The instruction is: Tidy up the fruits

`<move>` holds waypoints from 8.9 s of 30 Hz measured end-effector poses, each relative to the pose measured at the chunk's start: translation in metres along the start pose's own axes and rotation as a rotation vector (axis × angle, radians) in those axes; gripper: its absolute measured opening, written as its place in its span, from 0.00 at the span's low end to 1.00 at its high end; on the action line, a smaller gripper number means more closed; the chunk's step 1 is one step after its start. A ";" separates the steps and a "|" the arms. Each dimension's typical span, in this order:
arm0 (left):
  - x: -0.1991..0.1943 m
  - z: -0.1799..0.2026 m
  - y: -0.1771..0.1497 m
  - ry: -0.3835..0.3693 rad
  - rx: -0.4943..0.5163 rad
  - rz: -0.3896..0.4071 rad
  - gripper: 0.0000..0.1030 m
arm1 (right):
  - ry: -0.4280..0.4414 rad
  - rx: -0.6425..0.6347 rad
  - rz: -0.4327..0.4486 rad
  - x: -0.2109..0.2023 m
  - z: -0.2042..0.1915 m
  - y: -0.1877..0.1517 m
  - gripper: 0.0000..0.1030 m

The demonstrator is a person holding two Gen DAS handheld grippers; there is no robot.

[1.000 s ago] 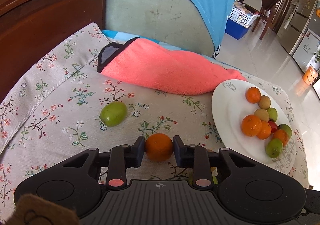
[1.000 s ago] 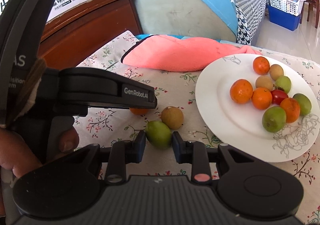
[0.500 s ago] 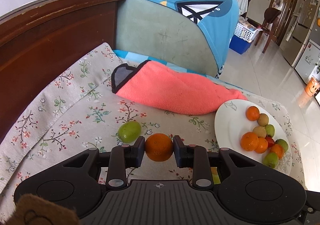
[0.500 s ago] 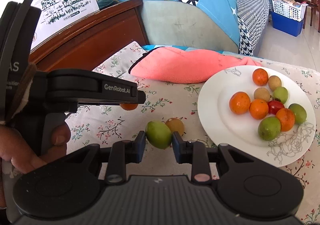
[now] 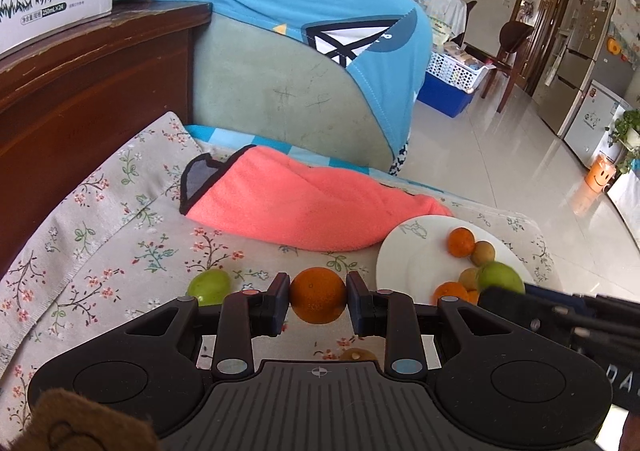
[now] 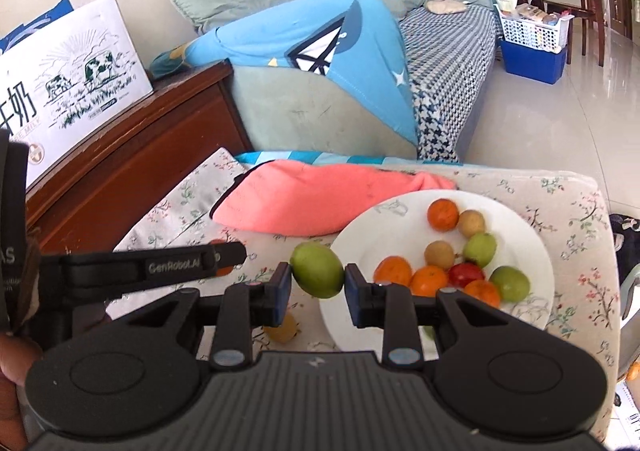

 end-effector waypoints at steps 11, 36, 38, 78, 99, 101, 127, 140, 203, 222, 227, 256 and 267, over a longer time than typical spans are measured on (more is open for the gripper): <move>0.009 0.039 -0.003 -0.073 0.044 -0.007 0.27 | -0.016 0.016 -0.013 0.012 0.035 0.033 0.28; 0.014 0.079 -0.007 -0.155 0.074 -0.006 0.50 | -0.049 0.195 -0.096 0.047 0.077 0.030 0.31; 0.010 0.073 -0.003 -0.143 0.059 0.008 0.55 | -0.037 0.200 -0.093 0.045 0.074 0.031 0.31; -0.011 -0.073 0.018 0.137 -0.090 -0.039 0.65 | 0.179 -0.095 -0.220 0.047 -0.023 -0.014 0.35; 0.041 -0.075 -0.011 0.125 0.094 -0.111 0.64 | 0.166 -0.271 -0.301 0.071 -0.045 -0.048 0.37; 0.046 -0.077 -0.015 0.133 0.094 -0.124 0.64 | 0.156 -0.280 -0.301 0.073 -0.045 -0.048 0.41; 0.049 -0.072 -0.018 0.154 0.123 -0.100 0.27 | 0.096 -0.331 -0.296 0.083 -0.046 -0.052 0.26; 0.026 -0.046 -0.007 0.129 0.146 -0.042 0.27 | 0.085 -0.273 -0.228 0.071 -0.041 -0.031 0.26; 0.041 0.074 -0.005 -0.050 0.179 -0.017 0.30 | -0.174 0.357 -0.123 0.034 0.151 0.023 0.29; 0.018 0.073 0.004 0.036 0.167 -0.022 0.90 | -0.130 0.297 -0.103 0.024 0.123 0.033 0.42; 0.015 0.073 -0.004 0.072 0.176 -0.056 0.91 | -0.163 0.252 -0.104 0.014 0.114 0.032 0.54; -0.043 0.059 -0.094 0.167 0.093 -0.218 0.93 | -0.307 0.165 -0.103 -0.062 0.094 -0.040 0.88; -0.078 0.062 -0.096 0.219 0.152 -0.213 0.93 | -0.304 0.154 -0.111 -0.081 0.092 -0.062 0.88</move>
Point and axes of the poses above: each gripper's, at about its wrist camera, not at the fingertips, and x roughly the way its jaws point, z to its right, y to its top, the point moved 9 cm from there along x, roughly the way its jaws point, and after that the axes turned 4 degrees about x, right-handed, at the moved point
